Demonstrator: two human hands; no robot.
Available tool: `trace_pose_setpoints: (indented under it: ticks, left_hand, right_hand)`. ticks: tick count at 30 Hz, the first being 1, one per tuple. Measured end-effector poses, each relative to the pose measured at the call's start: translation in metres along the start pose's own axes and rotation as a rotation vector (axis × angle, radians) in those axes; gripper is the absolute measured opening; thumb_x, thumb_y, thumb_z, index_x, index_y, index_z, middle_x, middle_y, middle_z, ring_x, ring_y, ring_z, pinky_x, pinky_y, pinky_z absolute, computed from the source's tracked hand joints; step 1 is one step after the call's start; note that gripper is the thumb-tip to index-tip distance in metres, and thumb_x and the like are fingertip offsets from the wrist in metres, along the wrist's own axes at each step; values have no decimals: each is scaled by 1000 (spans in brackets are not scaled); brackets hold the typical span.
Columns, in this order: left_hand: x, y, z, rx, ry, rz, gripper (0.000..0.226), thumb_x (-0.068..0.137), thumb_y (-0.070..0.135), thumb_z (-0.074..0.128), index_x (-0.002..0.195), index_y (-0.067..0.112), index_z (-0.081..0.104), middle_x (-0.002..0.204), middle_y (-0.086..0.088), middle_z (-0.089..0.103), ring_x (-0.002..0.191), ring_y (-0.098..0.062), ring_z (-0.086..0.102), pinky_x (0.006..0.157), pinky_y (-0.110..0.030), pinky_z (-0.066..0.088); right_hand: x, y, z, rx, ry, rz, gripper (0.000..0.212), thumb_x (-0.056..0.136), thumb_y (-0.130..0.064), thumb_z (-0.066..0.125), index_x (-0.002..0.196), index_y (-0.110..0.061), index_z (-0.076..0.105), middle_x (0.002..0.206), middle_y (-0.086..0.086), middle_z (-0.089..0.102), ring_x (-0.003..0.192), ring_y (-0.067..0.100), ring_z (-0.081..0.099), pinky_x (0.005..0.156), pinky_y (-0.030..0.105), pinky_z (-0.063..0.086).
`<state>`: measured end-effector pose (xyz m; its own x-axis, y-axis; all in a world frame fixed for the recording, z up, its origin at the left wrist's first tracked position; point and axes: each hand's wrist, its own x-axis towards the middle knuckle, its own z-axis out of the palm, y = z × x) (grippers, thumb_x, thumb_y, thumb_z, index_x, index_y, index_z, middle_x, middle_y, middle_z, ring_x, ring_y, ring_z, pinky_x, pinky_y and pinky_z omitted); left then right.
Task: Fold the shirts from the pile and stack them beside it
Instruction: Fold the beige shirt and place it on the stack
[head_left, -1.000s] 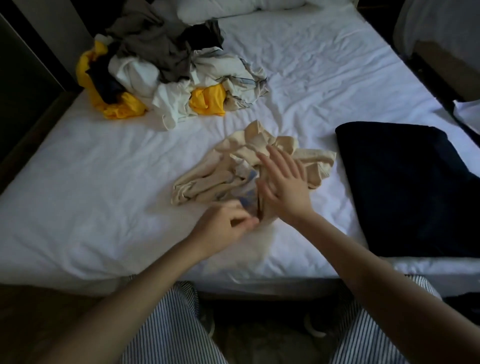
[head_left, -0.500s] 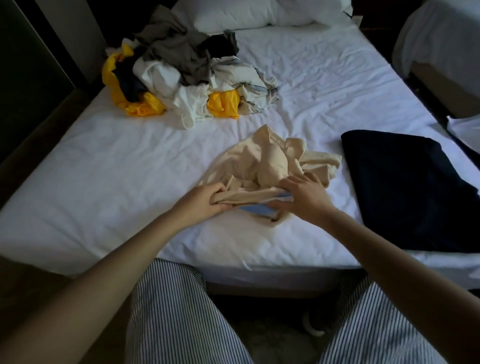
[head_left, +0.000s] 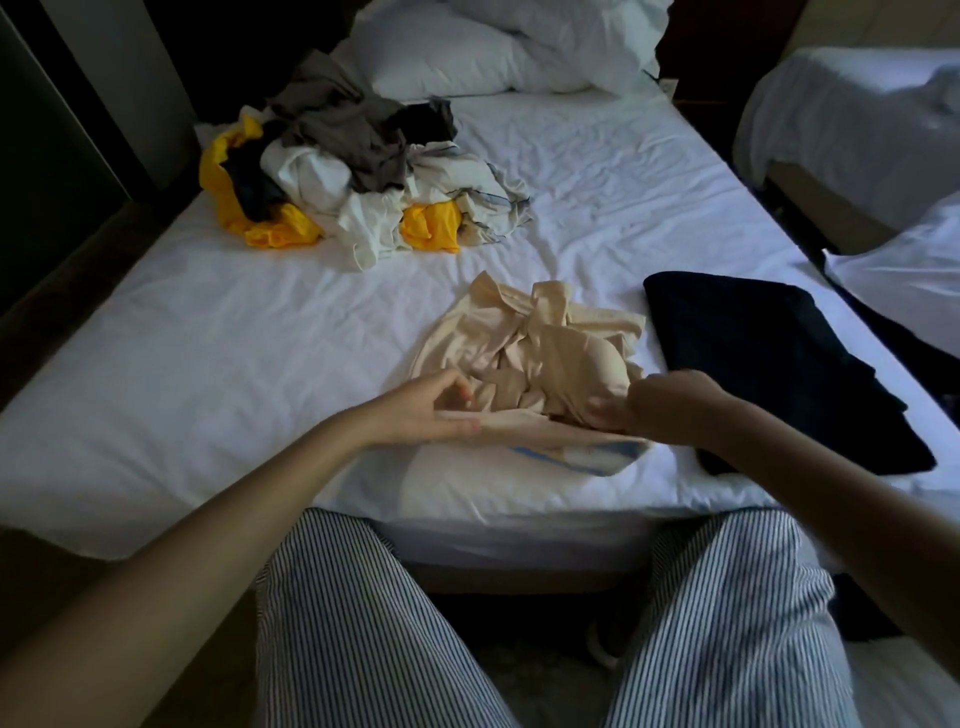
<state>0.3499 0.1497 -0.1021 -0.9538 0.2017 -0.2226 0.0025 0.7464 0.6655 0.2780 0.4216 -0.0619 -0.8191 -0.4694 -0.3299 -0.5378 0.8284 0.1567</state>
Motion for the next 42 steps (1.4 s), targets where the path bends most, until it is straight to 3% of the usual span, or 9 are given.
trace_pose_setpoints:
  ticks: [6,9,14,20,24,27,33,38,42]
  left_hand:
    - [16,13,42,-58,102,-192,70,85,34,68,140,11,30,114,-13,57,104,-28,57,89,-37,48]
    - [16,19,45,-12,72,-224,14,89,25,62,87,14,54,85,-8,58,87,-25,56,70,-33,42]
    - [5,20,-13,-364,359,-200,25,95,22,57,113,6,63,107,-5,63,106,-20,59,75,-19,43]
    - [10,21,-86,-590,633,-282,17,97,25,52,113,18,55,100,-2,59,102,-23,57,86,-35,47]
    - [9,-1,-84,-32,292,-454,19,95,29,52,93,10,54,96,-16,51,89,-23,53,69,-30,43]
    - [6,-25,-62,148,-83,-527,19,86,19,64,80,13,47,85,-7,49,71,-16,47,56,-23,36]
    - [38,-18,-20,195,-38,-420,97,67,64,62,147,21,27,145,0,42,131,-26,43,106,-40,35]
    - [61,-14,-7,322,-59,-337,58,83,36,67,131,12,45,127,-5,54,116,-26,51,92,-33,36]
    - [61,0,-36,97,-61,-175,11,86,17,67,86,9,58,91,-5,58,92,-23,57,71,-27,39]
  right_hand:
    - [21,-36,15,194,497,-178,61,87,-53,46,128,-8,55,138,15,49,124,35,47,96,42,35]
    - [27,-43,37,-15,180,-184,79,87,-61,45,151,-26,14,159,1,11,144,28,15,113,47,13]
    - [19,-2,39,-79,93,-33,80,87,-62,47,150,-30,10,152,3,25,133,25,31,104,39,25]
    - [26,25,9,7,43,67,54,95,-55,35,140,-25,37,138,4,44,129,25,40,101,37,31]
    - [47,18,-4,315,-130,-83,42,90,-51,53,110,-15,64,116,2,57,119,22,45,99,34,32]
    - [52,8,3,523,-293,-128,35,97,-46,41,80,-20,58,77,-11,52,75,7,51,73,23,38]
    - [55,11,32,440,-115,-218,35,93,-42,53,110,-12,59,112,-3,54,108,15,46,87,28,38]
    - [44,28,21,489,-348,-203,48,85,-46,64,119,-16,51,107,-7,50,100,16,53,75,19,38]
    - [50,52,3,510,-181,-167,27,82,-35,72,99,-19,60,91,-4,57,91,14,54,64,12,36]
